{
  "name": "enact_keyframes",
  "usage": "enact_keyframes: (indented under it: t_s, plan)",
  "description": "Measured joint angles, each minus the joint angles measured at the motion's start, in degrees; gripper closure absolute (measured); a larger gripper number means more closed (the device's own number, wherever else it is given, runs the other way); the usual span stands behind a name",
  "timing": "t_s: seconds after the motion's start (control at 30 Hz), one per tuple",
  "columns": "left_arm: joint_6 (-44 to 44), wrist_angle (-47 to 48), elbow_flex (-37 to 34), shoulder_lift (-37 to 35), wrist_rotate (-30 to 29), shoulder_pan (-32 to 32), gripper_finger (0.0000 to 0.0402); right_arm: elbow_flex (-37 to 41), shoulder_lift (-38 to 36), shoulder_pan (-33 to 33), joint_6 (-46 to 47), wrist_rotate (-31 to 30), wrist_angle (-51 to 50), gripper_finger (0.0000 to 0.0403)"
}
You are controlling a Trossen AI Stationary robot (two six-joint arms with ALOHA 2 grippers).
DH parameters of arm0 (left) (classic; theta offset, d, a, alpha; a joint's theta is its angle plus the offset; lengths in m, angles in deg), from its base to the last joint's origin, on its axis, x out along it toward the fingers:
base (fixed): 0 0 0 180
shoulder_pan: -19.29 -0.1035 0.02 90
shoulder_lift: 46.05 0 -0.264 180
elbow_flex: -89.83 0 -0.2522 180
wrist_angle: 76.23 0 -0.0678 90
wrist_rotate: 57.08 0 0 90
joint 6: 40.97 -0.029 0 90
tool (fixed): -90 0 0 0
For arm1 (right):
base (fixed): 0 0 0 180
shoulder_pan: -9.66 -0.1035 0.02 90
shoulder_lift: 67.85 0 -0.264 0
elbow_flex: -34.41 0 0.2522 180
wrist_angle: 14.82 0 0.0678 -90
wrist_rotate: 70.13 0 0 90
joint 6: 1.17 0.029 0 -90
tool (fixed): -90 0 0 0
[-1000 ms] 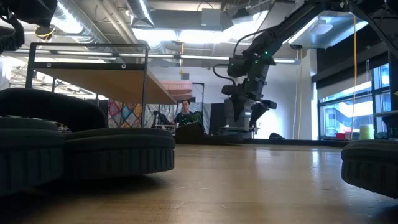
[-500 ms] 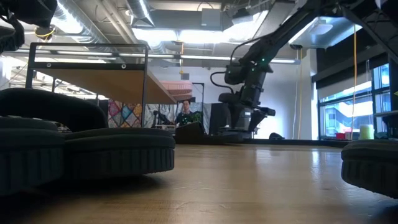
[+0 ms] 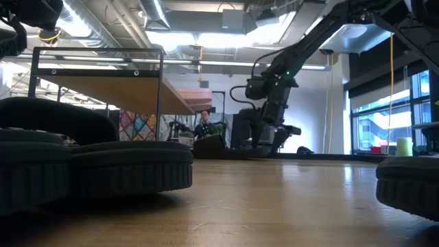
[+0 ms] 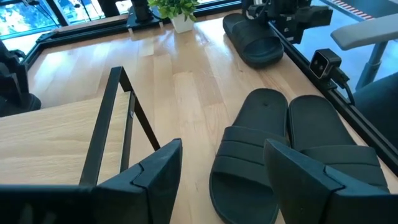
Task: Pick and place slides into the shelf
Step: Put the top right black slide under the shelf
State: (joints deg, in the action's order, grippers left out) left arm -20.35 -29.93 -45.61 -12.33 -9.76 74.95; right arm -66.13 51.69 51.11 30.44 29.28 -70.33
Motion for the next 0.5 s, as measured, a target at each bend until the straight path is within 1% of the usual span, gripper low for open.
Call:
enact_keyframes:
  t_s: [0.2, 0.33, 0.5]
  plan:
    - [0.0, 0.0, 0.0, 0.0, 0.0, 0.0, 0.0185, 0.1, 0.0, 0.0, 0.7, -0.3, 1.4, 0.012]
    - [-0.2, 0.0, 0.0, 0.0, 0.0, 0.0, 0.0185, 0.1, 0.0, -0.1, -2.0, -0.3, 1.1, 0.012]
    - [-0.2, 0.0, 0.0, 0.0, 0.0, 0.0, 0.0185, 0.1, 0.0, -0.8, 0.1, -0.3, 1.4, 0.012]
